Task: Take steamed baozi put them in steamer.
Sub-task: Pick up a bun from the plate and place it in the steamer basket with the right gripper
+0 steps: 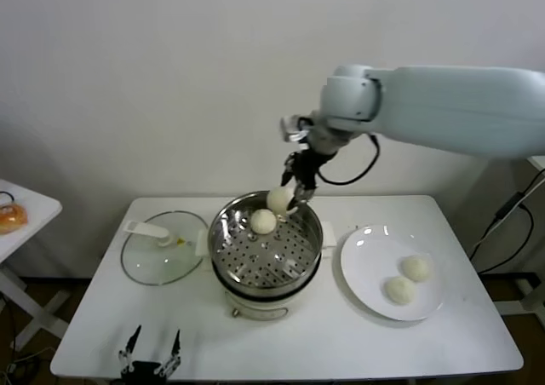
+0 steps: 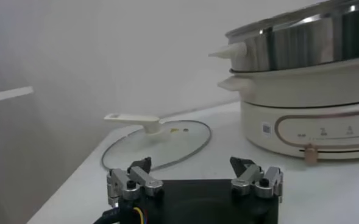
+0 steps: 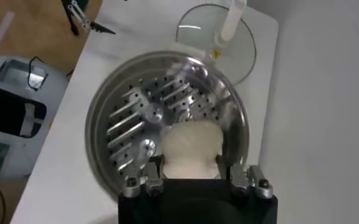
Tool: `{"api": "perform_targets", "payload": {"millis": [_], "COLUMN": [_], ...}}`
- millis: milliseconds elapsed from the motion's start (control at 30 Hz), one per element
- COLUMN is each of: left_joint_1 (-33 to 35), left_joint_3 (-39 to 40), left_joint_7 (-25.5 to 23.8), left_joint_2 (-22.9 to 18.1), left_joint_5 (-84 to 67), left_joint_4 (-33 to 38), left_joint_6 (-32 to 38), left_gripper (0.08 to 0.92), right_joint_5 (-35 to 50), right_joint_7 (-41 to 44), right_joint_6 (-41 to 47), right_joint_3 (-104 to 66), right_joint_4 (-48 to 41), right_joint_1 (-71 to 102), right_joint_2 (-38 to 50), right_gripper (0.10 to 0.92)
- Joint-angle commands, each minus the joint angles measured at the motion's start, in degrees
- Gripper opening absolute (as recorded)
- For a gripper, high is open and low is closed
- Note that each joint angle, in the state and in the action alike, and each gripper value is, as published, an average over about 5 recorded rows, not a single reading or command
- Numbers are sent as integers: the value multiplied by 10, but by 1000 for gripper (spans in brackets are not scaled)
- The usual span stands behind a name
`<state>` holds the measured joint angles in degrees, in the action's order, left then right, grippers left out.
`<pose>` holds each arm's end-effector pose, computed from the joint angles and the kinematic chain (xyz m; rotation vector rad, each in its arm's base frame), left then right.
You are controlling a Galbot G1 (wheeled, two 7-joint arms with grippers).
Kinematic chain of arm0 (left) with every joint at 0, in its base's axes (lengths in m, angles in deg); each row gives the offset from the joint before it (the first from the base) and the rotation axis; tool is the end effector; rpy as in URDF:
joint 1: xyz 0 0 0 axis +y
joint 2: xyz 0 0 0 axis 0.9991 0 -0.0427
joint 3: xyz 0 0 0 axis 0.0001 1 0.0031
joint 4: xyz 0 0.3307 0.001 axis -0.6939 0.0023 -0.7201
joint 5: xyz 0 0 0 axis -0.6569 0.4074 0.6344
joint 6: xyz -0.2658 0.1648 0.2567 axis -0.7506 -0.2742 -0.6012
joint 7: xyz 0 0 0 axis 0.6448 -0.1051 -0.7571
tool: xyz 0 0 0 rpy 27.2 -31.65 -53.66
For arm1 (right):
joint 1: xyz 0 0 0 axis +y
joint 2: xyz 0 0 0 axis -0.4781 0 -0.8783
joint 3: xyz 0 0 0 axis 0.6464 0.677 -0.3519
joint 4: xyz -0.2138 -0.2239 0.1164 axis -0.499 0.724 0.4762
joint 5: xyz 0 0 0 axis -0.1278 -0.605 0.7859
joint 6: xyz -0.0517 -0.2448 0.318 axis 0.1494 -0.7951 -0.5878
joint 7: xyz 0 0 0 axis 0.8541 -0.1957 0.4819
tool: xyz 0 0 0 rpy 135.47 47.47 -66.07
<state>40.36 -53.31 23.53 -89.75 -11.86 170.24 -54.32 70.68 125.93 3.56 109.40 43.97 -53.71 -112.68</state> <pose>0.1254 0.0820 -0.4290 0.0041 -2.9037 -0.3073 0.5253 0.1605 0.0261 1.5088 -1.4440 1.4356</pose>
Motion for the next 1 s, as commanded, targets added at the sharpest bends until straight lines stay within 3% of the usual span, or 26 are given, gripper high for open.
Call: {"api": "perform_targets", "payload": {"millis": [33, 767, 867, 1000], "left_joint_1": [-1, -3, -3, 0], "left_joint_3": [0, 0, -1, 0], "left_joint_7": [0, 0, 0, 0], "left_joint_2": [1, -1, -2, -3], "left_joint_5": [4, 7, 8, 10], "left_joint_4": [-2, -9, -8, -4], "left_joint_6": [0, 3, 3, 2], "left_gripper": [823, 823, 823, 823], "right_joint_5": [-46, -116, -108, -88], "right_joint_7": [-53, -57, -56, -47], "right_joint_6": [39, 29, 24, 14], "right_joint_3": [-38, -55, -61, -61], "right_joint_4": [-88, -145, -136, -99], "right_joint_1": [143, 232, 225, 189], "right_joint_2": [-135, -163, -154, -120], "right_gripper": [600, 603, 634, 743]}}
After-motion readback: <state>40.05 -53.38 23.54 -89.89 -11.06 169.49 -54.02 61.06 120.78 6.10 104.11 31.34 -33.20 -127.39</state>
